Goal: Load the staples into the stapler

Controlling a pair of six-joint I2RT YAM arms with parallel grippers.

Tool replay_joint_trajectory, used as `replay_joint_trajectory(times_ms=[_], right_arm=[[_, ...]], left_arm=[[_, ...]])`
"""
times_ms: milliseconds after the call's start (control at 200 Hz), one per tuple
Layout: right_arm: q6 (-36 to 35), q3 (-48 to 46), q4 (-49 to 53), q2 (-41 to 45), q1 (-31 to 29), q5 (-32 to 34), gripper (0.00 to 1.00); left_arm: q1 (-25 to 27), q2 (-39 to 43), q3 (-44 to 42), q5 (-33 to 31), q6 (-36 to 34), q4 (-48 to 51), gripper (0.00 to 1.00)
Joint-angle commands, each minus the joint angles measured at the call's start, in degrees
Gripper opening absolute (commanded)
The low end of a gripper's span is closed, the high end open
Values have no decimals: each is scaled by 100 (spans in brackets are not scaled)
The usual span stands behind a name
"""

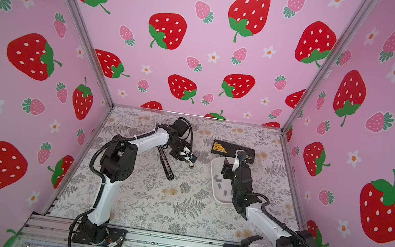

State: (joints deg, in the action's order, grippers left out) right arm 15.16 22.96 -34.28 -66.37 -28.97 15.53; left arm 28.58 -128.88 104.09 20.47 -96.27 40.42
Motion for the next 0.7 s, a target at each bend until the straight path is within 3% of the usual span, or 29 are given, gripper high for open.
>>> replay_joint_trajectory(times_ms=[0, 480, 695], right_arm=[[35, -33, -133, 40, 54, -55, 73], [59, 4, -166, -47, 76, -113, 73], [83, 9, -151, -26, 85, -129, 73]], left_arm=[[28, -101, 232, -50, -197, 410, 42], [90, -337, 453, -215, -273, 599, 36], [62, -305, 568, -100, -173, 659, 22]])
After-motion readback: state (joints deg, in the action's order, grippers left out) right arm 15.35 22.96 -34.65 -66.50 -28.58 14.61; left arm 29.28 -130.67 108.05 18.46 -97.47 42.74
